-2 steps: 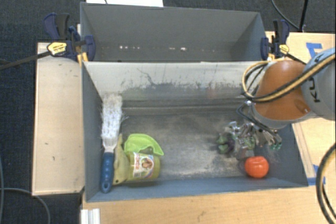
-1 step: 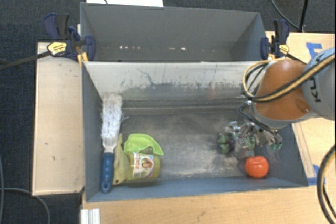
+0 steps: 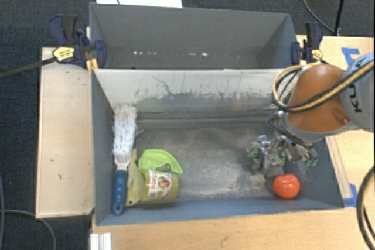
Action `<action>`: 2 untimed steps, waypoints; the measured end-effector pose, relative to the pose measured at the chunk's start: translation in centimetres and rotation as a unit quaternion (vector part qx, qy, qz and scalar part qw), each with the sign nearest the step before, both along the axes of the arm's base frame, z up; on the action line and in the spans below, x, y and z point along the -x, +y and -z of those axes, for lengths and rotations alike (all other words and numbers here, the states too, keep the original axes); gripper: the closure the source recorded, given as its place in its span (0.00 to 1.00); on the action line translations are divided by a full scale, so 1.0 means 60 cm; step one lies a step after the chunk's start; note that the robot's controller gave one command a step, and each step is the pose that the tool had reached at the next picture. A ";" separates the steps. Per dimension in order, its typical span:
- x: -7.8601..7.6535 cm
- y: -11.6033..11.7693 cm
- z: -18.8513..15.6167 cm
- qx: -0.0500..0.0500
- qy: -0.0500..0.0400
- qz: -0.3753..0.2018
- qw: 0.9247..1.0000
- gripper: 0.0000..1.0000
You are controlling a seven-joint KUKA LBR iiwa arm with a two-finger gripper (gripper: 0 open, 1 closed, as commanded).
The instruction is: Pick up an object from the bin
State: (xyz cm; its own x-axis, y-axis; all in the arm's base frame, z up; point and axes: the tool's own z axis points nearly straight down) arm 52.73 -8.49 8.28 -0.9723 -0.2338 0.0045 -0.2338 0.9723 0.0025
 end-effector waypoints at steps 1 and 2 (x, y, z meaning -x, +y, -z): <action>0.001 0.000 -0.036 0.000 0.001 0.000 1.000 1.00; -0.001 0.000 -0.068 0.000 -0.002 0.000 1.000 1.00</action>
Offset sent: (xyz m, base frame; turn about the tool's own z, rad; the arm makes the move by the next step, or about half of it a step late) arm 0.0001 0.0000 0.0785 0.0000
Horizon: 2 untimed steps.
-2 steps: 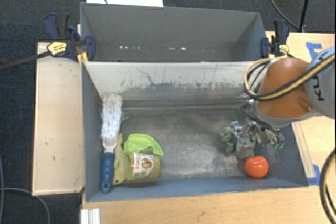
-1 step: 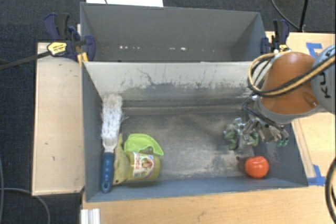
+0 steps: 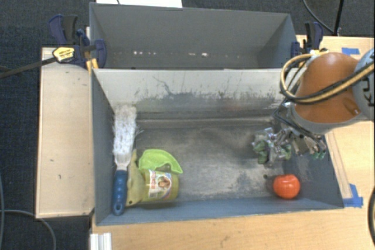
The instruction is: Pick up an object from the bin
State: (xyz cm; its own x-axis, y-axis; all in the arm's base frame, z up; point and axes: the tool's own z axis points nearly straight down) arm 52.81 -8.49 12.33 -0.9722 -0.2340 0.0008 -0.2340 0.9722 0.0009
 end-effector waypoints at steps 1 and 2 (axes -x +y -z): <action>0.001 0.000 -0.029 0.000 0.001 0.000 1.000 1.00; 0.001 0.000 -0.062 0.000 0.000 0.000 1.000 1.00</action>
Offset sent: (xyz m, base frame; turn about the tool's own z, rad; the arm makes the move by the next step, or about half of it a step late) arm 0.0000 0.0000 0.0283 0.0000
